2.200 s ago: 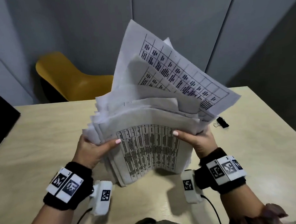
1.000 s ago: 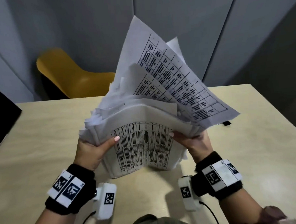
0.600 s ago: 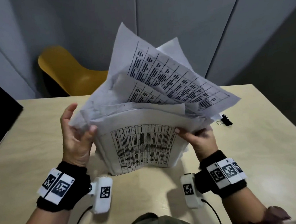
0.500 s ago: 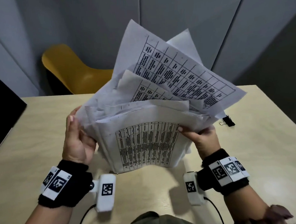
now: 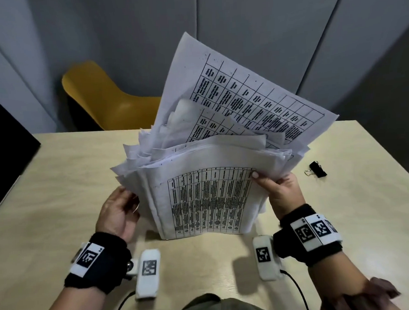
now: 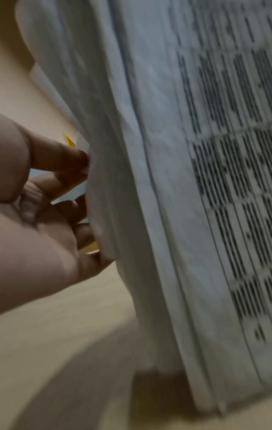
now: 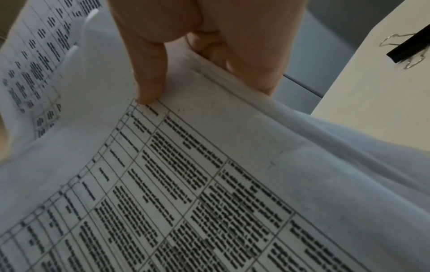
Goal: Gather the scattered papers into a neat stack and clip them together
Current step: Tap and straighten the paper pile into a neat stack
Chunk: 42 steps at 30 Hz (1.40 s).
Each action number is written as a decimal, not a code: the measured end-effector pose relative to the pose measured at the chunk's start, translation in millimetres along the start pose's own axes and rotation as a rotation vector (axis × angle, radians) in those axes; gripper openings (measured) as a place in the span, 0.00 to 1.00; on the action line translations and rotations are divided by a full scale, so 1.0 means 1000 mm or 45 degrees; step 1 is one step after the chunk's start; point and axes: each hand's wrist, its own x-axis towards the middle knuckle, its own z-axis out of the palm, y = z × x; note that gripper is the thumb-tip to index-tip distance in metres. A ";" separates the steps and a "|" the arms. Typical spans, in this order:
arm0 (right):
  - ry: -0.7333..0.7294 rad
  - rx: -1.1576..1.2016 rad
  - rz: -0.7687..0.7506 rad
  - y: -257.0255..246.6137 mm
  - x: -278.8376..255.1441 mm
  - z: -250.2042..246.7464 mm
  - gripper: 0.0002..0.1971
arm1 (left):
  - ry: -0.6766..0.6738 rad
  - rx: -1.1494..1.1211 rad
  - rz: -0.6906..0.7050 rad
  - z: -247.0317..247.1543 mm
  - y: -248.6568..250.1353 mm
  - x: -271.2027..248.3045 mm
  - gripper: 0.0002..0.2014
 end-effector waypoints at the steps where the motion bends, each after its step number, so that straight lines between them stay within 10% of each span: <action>1: -0.005 0.012 0.003 0.001 0.000 -0.001 0.27 | 0.076 0.046 -0.014 -0.004 -0.008 0.000 0.11; 8: -0.029 0.030 0.026 0.001 0.001 -0.002 0.27 | 0.221 0.351 -0.093 -0.012 -0.020 -0.006 0.15; 14: -0.022 0.043 0.026 0.002 0.002 -0.001 0.27 | -0.116 0.536 0.404 0.014 0.022 0.001 0.21; 21: 0.024 0.000 -0.008 0.006 0.004 -0.004 0.31 | -0.098 0.674 0.334 0.002 0.005 0.009 0.32; 24: 0.038 -0.014 -0.017 0.008 0.005 -0.009 0.32 | -0.424 0.494 0.244 -0.001 0.019 0.002 0.30; 27: -0.027 -0.018 -0.022 0.008 0.005 -0.011 0.29 | -0.666 0.819 0.277 0.000 0.033 -0.001 0.47; 33: -0.245 -0.031 0.029 0.004 0.001 -0.014 0.27 | -0.630 0.772 0.403 0.024 0.040 0.013 0.72; 36: -0.175 -0.047 0.016 0.004 0.000 -0.016 0.27 | -0.598 0.724 0.348 0.039 0.037 0.006 0.64; 40: -0.064 -0.111 -0.168 0.000 -0.007 -0.004 0.03 | -0.414 0.786 0.553 0.064 0.029 -0.013 0.19; 42: -0.046 -0.151 -0.270 -0.003 -0.012 0.008 0.12 | -0.309 0.831 0.748 0.076 0.026 -0.019 0.16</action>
